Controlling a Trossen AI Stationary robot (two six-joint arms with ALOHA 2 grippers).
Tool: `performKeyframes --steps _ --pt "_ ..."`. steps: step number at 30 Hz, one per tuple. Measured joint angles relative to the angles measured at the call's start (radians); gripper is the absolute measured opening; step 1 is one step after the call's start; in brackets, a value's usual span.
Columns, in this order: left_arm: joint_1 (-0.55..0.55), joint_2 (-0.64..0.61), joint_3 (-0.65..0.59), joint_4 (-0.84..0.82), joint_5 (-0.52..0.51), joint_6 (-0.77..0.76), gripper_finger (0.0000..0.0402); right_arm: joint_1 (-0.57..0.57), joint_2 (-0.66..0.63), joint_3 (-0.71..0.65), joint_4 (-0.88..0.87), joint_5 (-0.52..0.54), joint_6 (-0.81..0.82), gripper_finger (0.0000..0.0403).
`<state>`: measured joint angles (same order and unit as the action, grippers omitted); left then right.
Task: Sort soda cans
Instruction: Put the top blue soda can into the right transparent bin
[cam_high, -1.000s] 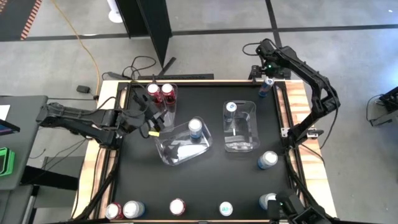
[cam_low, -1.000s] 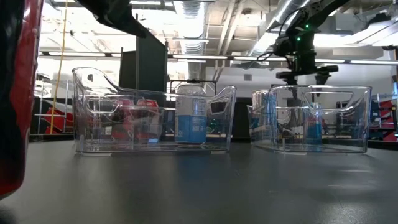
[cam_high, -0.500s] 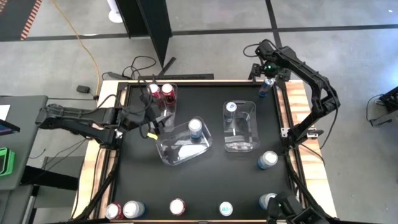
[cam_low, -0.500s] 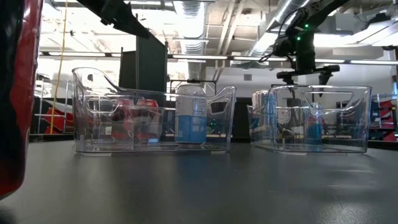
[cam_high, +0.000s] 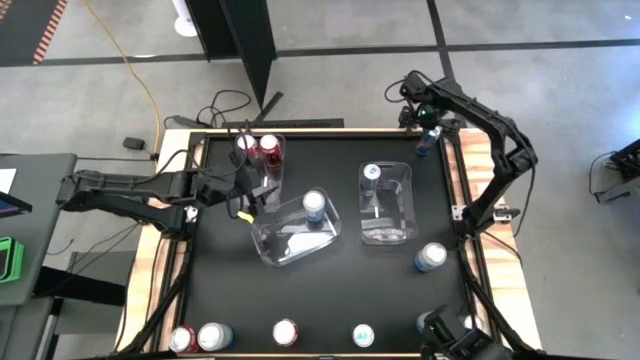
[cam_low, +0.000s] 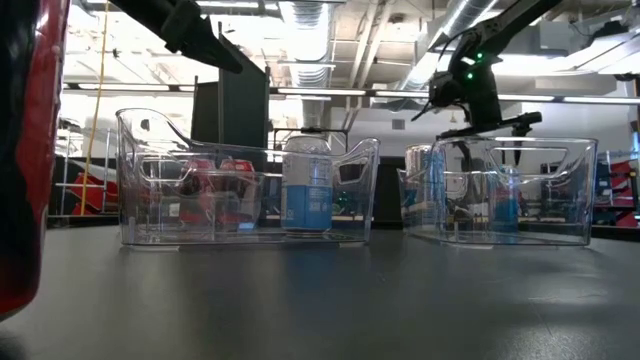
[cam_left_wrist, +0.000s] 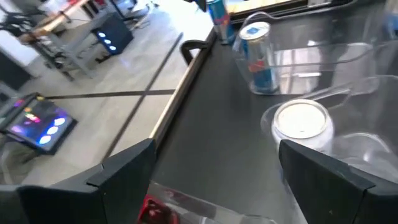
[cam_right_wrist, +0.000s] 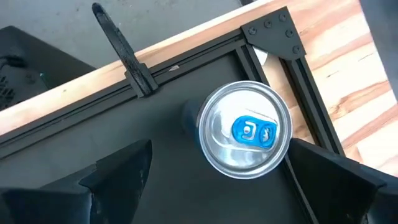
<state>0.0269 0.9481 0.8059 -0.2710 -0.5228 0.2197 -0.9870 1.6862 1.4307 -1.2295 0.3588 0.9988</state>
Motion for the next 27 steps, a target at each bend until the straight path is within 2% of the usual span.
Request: performKeyframes --steps 6,27 --pt "0.000 0.000 0.000 -0.003 0.046 0.001 0.0335 -0.003 0.004 0.000 -0.023 0.029 0.040 0.0400" --pt "0.000 0.000 -0.022 0.040 0.050 0.024 0.0335 -0.007 0.002 0.000 -0.057 0.062 0.092 0.0400"
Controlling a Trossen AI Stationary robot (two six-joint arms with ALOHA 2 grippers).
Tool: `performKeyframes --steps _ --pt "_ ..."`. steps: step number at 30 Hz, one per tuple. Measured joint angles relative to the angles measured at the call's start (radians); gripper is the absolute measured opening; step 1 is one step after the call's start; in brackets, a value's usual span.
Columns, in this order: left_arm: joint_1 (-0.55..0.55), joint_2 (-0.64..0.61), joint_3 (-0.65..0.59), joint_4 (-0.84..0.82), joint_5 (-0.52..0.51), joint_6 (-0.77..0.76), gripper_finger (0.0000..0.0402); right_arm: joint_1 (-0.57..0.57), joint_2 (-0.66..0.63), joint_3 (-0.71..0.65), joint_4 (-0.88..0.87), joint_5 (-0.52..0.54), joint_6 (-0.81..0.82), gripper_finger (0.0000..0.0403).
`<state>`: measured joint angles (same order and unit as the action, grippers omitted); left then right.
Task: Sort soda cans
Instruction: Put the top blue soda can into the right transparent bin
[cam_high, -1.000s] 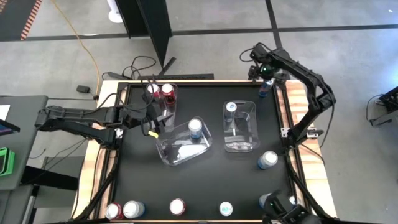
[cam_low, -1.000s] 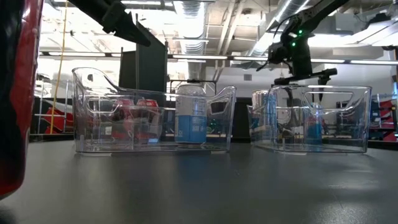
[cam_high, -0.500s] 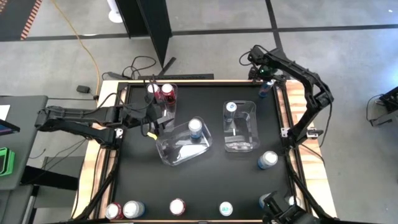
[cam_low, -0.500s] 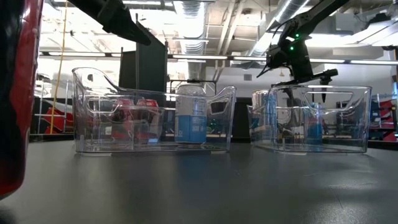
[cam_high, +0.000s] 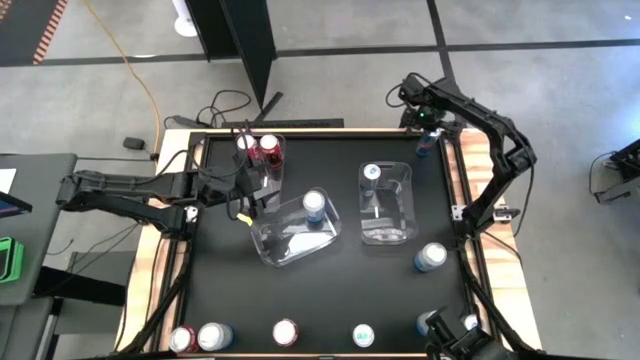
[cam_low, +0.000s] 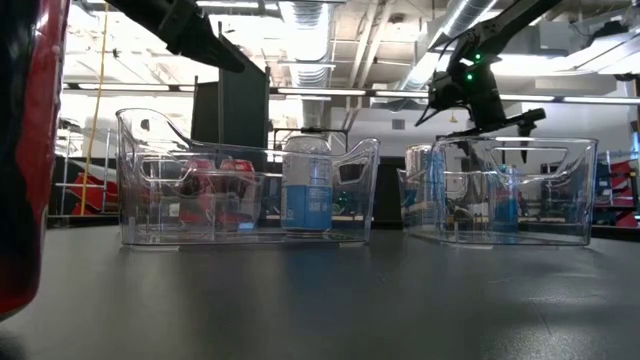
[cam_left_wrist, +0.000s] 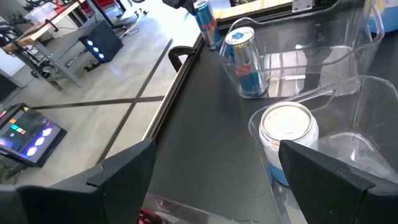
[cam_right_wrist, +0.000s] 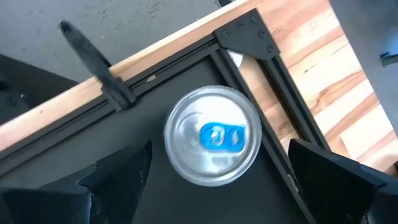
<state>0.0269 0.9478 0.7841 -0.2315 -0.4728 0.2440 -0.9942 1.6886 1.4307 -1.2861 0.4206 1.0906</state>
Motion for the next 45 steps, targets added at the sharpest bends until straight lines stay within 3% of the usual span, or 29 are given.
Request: performKeyframes --steps 21,28,45 --pt "0.000 0.000 0.000 -0.014 0.000 -0.001 0.0335 -0.007 0.001 -0.003 0.002 -0.002 0.021 0.0400" --pt "0.000 0.000 0.000 -0.017 0.000 -0.002 0.0335 -0.015 0.003 -0.113 0.089 -0.022 0.010 0.0400" --pt "0.000 0.000 0.000 -0.022 -0.001 -0.002 0.0335 -0.015 0.002 -0.131 0.178 0.027 0.028 0.0385"
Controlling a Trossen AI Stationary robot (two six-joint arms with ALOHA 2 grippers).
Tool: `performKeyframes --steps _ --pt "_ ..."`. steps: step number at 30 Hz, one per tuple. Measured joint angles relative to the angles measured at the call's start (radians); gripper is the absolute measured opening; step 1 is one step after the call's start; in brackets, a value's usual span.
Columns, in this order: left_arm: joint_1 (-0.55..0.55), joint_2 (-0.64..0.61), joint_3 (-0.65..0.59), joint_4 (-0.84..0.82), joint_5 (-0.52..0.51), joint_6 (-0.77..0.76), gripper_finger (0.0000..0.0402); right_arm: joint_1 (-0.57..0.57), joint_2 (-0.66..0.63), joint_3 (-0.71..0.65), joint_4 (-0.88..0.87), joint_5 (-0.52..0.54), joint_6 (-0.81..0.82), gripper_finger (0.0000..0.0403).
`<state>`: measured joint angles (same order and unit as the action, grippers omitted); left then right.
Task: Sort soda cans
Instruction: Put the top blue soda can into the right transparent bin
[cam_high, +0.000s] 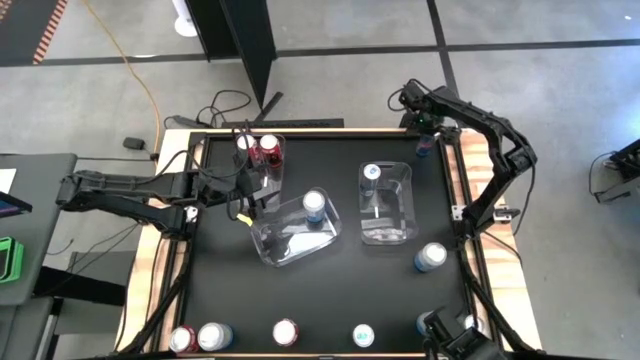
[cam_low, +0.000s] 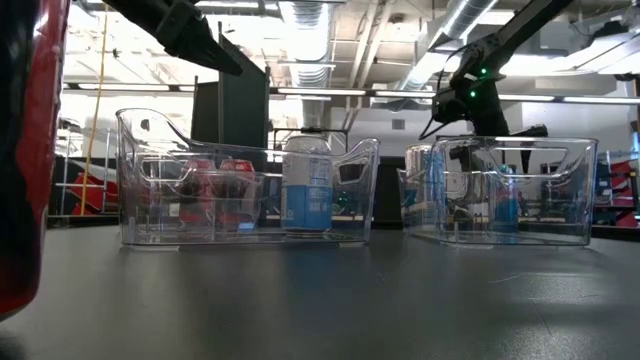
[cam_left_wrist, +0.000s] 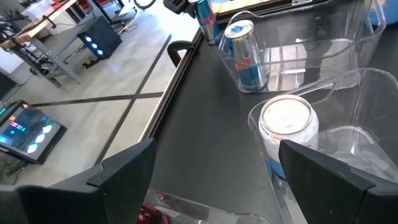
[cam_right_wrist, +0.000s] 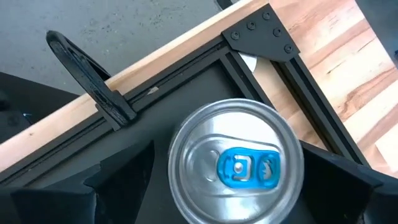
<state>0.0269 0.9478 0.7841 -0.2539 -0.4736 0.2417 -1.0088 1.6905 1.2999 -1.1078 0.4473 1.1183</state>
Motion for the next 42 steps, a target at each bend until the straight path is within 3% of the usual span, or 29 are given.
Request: performKeyframes --steps 12,27,42 --pt "0.000 0.000 0.000 -0.003 0.000 0.001 0.0335 -0.002 0.000 -0.029 0.033 0.000 0.000 0.0378" --pt "0.000 0.000 0.000 -0.003 0.000 0.001 0.0335 0.005 0.000 -0.028 0.049 0.005 -0.008 0.0259" --pt "0.000 0.000 0.000 -0.003 0.000 0.000 0.0335 0.084 -0.005 -0.028 0.037 0.052 -0.057 0.0242"
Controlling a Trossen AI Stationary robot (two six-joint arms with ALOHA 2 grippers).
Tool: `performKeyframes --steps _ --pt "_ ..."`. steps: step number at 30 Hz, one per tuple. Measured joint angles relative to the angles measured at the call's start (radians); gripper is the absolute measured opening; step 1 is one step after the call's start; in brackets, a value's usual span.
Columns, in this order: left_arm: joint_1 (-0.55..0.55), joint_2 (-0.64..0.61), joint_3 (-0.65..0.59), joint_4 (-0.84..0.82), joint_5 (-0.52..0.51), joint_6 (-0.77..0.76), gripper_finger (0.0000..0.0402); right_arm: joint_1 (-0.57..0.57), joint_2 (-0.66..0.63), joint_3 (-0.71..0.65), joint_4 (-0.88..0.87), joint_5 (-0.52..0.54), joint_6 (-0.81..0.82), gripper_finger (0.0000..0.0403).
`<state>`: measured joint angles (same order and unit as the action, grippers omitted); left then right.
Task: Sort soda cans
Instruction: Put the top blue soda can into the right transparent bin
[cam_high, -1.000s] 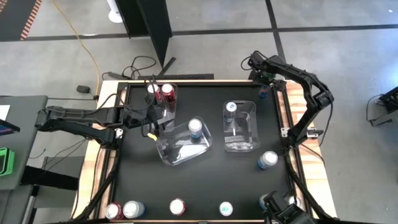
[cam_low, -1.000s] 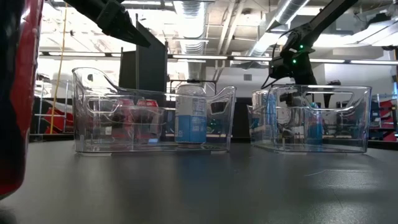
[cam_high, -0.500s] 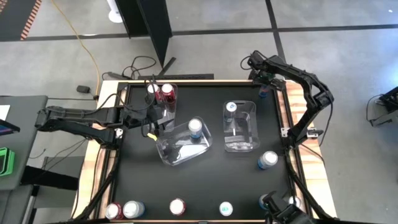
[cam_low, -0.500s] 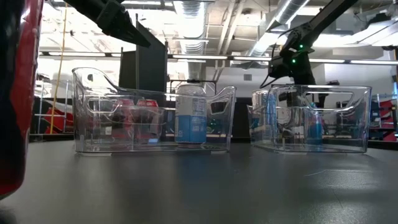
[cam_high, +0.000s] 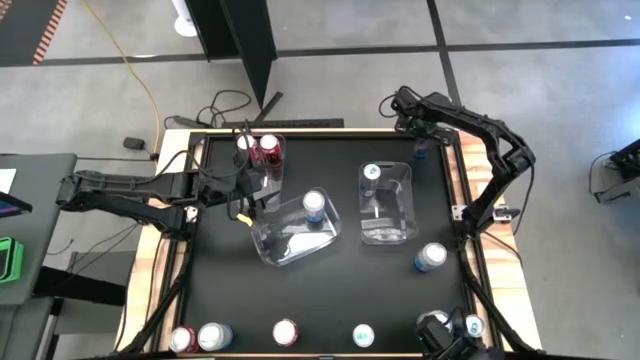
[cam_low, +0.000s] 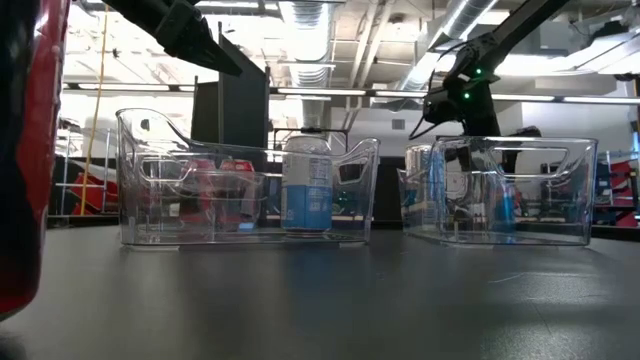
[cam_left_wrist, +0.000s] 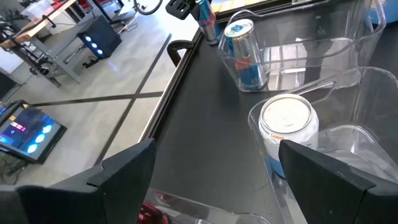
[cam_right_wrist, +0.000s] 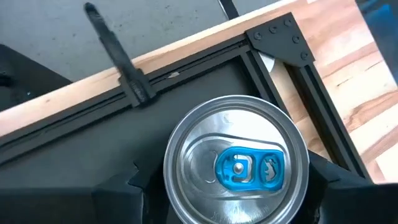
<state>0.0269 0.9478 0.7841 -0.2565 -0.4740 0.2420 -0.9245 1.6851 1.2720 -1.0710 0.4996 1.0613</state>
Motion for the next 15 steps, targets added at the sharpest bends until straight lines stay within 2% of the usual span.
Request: performKeyframes --steps 9,15 --pt "0.000 0.000 0.000 0.002 0.000 -0.001 0.0335 0.072 -0.092 0.075 -0.053 0.075 -0.051 0.0241" --pt "0.002 0.000 0.000 0.007 0.000 -0.001 0.0335 0.185 -0.208 0.133 -0.054 0.077 -0.194 0.0240"
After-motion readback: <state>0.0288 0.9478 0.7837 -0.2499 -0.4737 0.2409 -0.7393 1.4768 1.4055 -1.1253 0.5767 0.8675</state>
